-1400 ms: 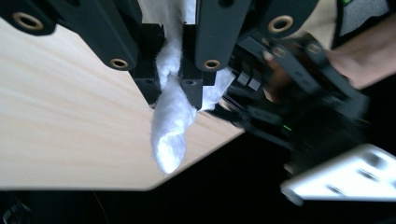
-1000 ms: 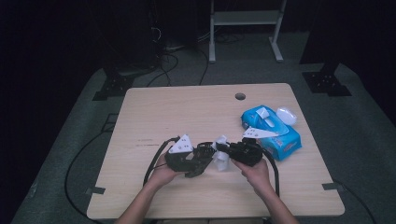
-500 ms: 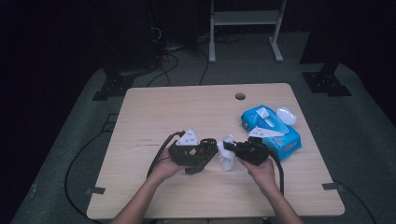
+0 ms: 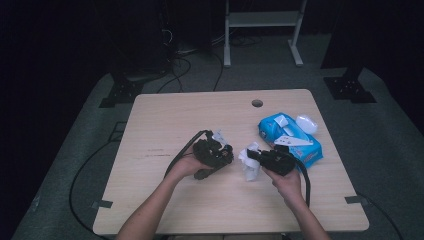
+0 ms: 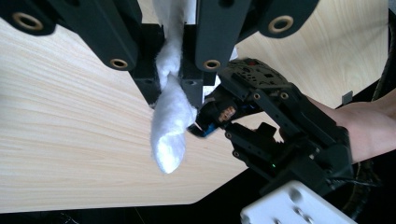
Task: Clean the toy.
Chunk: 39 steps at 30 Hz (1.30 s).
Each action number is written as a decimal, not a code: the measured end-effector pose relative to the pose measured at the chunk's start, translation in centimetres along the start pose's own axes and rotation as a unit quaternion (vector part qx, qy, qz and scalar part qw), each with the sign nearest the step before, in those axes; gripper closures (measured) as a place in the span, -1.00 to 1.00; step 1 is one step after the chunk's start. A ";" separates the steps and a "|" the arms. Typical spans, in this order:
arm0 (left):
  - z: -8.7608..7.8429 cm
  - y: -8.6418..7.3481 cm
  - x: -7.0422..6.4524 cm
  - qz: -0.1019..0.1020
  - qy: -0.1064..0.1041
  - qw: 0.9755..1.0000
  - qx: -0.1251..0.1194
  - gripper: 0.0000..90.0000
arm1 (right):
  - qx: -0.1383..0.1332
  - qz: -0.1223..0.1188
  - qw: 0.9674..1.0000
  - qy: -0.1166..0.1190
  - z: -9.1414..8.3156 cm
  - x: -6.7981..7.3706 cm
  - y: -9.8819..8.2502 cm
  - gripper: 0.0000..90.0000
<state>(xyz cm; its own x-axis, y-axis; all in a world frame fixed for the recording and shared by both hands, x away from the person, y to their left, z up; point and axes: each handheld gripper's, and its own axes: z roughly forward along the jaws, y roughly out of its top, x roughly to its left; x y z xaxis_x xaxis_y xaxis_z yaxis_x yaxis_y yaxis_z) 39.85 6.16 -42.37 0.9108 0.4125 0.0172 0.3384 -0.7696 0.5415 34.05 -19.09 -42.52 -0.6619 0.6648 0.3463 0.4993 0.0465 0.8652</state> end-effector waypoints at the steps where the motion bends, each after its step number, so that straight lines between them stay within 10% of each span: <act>1: 0.2 -0.1 0.0 0.001 -0.002 1.000 0.009 0.27 | 0.001 0.000 1.000 0.000 0.0 0.0 0.0 0.82; 5: 0.6 -0.5 0.0 0.007 -0.007 1.000 0.028 0.25 | 0.002 -0.001 1.000 0.002 0.2 0.1 0.0 0.82; 11: -1.7 -0.9 0.0 -0.006 -0.021 0.999 -0.029 0.03 | 0.005 -0.005 1.000 0.005 0.3 0.4 0.0 0.82; 18: -4.4 -2.9 1.2 -0.045 -0.047 0.993 -0.102 -0.02 | 0.003 -0.007 1.000 0.011 0.1 0.5 -0.1 0.81; 31: -3.7 -5.9 2.3 -0.104 -0.057 0.983 -0.143 0.00 | 0.009 -0.009 1.000 0.016 0.0 0.2 -0.4 0.81; 39: -3.3 -5.8 -0.5 -0.042 -0.053 0.990 -0.125 -0.08 | 0.015 -0.013 1.000 0.010 -0.5 0.2 -0.3 0.81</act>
<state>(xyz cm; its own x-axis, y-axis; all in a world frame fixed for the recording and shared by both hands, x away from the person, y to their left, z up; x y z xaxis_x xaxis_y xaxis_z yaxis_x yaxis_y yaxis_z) 36.64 12.02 -42.69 0.9064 0.4055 -0.1184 0.3567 -0.5845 0.7288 33.43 -19.36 -42.54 -0.6863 0.6474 0.3315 0.4982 0.0864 0.8627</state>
